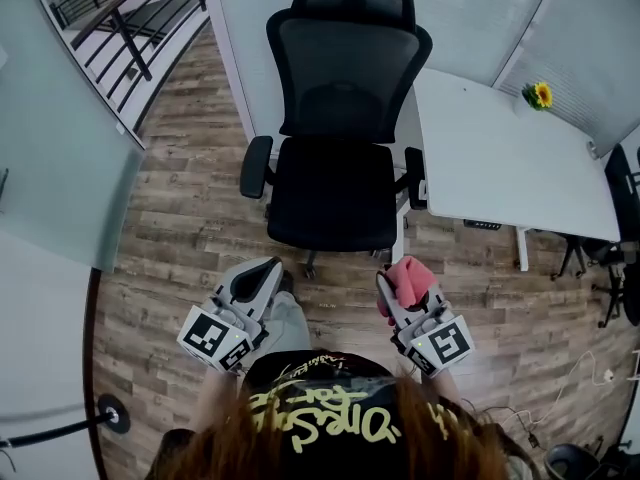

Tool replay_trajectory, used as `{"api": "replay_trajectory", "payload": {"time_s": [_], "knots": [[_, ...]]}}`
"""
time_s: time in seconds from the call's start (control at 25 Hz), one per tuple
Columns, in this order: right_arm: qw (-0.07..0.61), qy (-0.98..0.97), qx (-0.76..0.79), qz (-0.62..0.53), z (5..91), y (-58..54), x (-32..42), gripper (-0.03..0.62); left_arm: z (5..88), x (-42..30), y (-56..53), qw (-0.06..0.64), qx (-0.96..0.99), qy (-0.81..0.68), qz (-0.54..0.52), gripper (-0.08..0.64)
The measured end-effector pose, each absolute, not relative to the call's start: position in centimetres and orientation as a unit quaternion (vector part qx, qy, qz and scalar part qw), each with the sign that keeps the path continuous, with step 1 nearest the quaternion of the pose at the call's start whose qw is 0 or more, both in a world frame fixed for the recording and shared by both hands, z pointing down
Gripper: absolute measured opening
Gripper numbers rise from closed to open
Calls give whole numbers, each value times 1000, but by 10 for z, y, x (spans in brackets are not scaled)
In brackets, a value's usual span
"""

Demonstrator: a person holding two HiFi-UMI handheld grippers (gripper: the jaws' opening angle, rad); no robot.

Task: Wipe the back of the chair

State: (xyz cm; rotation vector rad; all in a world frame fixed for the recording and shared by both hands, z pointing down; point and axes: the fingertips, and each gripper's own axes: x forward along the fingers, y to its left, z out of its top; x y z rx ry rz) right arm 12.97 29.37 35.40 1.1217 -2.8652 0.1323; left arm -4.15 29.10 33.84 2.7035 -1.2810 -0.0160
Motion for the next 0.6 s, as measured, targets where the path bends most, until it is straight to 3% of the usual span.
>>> {"api": "replay_trajectory", "payload": {"time_s": [0.6], "knots": [[25, -913, 406, 29, 340, 113, 60, 58, 326, -113, 104, 61, 920, -387, 7, -11]]}}
